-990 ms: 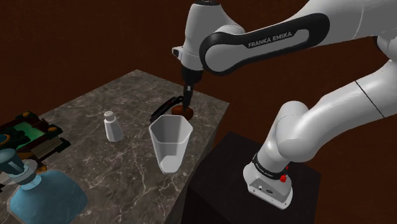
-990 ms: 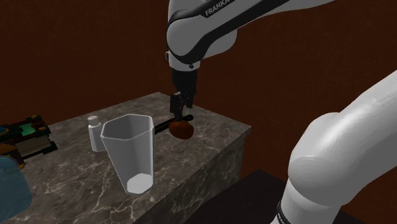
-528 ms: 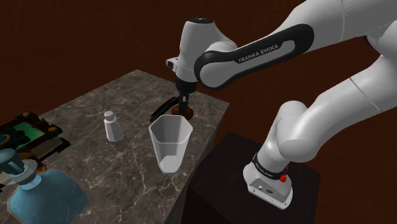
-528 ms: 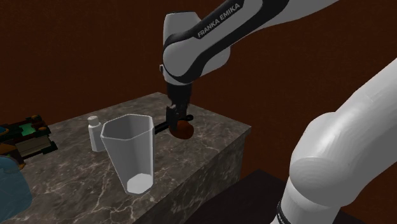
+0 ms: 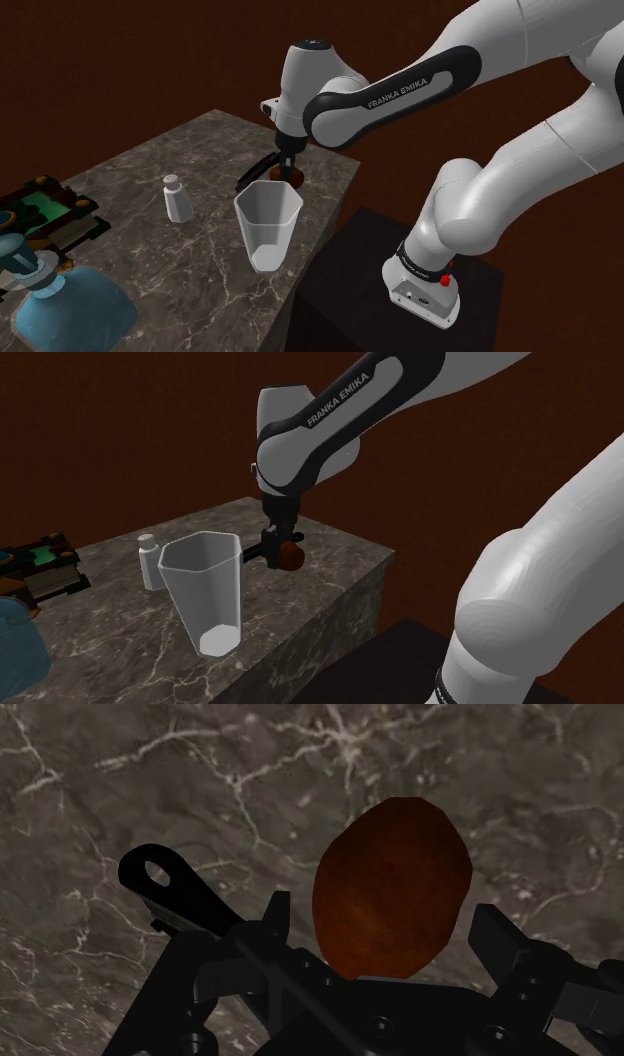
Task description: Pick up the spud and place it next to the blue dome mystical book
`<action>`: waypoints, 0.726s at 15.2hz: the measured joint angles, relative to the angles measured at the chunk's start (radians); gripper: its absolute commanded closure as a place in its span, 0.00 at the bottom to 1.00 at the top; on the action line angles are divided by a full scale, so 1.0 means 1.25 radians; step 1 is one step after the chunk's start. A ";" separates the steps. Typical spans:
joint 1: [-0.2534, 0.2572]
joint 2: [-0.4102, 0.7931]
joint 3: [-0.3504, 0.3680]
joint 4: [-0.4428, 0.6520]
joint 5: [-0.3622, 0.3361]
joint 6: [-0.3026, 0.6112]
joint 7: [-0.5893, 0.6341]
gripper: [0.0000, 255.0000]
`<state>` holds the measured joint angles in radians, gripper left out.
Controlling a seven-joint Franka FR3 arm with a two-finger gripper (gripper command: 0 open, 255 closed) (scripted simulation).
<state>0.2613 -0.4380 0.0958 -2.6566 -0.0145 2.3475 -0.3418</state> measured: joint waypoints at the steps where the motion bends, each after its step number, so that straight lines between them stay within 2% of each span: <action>1: 0.000 0.000 0.000 0.000 0.000 0.000 0.000 0.00; 2: 0.000 0.000 0.000 0.000 0.000 0.000 0.000 1.00; 11: 0.000 0.000 0.000 0.000 0.000 0.000 0.000 1.00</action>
<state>0.2613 -0.4380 0.0958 -2.6568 -0.0145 2.3476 -0.3418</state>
